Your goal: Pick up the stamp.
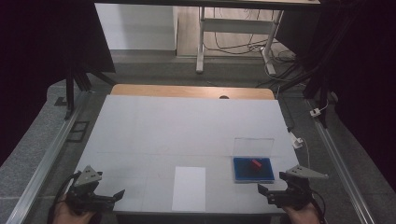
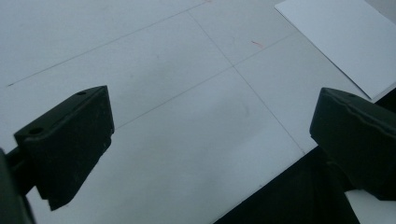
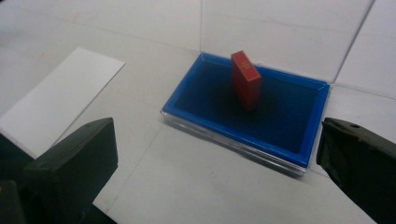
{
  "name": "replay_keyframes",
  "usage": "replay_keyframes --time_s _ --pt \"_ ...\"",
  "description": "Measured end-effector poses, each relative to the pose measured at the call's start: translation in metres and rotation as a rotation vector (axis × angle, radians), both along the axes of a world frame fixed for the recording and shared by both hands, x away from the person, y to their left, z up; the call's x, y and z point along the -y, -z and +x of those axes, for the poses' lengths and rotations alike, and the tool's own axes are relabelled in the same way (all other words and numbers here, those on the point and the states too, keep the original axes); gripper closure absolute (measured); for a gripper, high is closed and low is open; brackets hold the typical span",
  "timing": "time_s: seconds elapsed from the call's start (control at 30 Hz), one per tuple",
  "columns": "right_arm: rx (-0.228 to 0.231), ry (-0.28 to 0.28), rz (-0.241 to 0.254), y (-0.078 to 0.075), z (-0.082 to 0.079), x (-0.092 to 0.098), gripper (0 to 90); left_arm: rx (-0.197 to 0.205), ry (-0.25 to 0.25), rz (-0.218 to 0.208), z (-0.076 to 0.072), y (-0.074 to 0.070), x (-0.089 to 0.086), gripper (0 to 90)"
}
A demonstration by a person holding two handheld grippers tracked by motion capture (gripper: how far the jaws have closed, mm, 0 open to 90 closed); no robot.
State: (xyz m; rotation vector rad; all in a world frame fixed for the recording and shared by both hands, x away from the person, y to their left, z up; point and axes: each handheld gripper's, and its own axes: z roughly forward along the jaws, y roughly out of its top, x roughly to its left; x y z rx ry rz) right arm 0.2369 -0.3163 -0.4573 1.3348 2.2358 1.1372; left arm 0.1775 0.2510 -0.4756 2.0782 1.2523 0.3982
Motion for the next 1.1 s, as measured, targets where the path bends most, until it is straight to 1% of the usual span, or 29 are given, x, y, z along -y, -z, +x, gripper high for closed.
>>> replay_keyframes --time_s 0.13,0.2,0.23,0.27,0.33,0.4,0.53,0.6,0.73,0.93,1.1 --pt "-0.001 -0.011 -0.026 0.0002 -0.0003 -0.0028 0.0 -0.011 0.000 -0.035 0.0009 0.0002 -0.0034 0.3" --pt "-0.001 -0.009 -0.021 0.0004 -0.0002 -0.0026 0.0 -0.021 -0.001 -0.052 0.0020 0.0004 -0.0052 0.1" --pt "-0.003 -0.006 -0.020 0.0004 -0.0001 -0.0023 0.0 -0.021 -0.001 -0.052 0.0020 0.0004 -0.0052 0.0" --pt "-0.006 -0.009 -0.015 0.0005 0.0001 -0.0020 0.0 -0.028 -0.003 -0.066 0.0026 0.0005 -0.0066 0.0" --pt "-0.008 -0.012 -0.014 0.0006 0.0004 -0.0020 0.0 -0.030 -0.004 -0.073 0.0028 0.0007 -0.0075 0.0" --pt "-0.015 -0.019 -0.018 0.0007 0.0007 -0.0027 0.0 -0.031 -0.002 -0.075 0.0029 0.0007 -0.0076 0.0" --pt "-0.012 -0.029 -0.037 0.0007 0.0005 -0.0043 0.0 -0.034 0.003 -0.071 0.0031 0.0008 -0.0067 0.0" --pt "-0.010 -0.030 -0.035 0.0007 0.0005 -0.0044 0.0 -0.032 0.008 -0.064 0.0031 0.0008 -0.0062 0.0" --pt "-0.010 -0.035 -0.030 0.0003 0.0003 -0.0045 0.0 -0.031 0.007 -0.064 0.0029 0.0008 -0.0063 0.0" --pt "-0.011 -0.046 -0.041 -0.0002 0.0004 -0.0057 0.0 -0.030 0.009 -0.067 0.0028 0.0008 -0.0064 0.0" --pt "-0.002 -0.055 -0.038 -0.0017 0.0009 -0.0070 0.0 -0.034 0.011 -0.061 0.0031 0.0009 -0.0057 0.0"
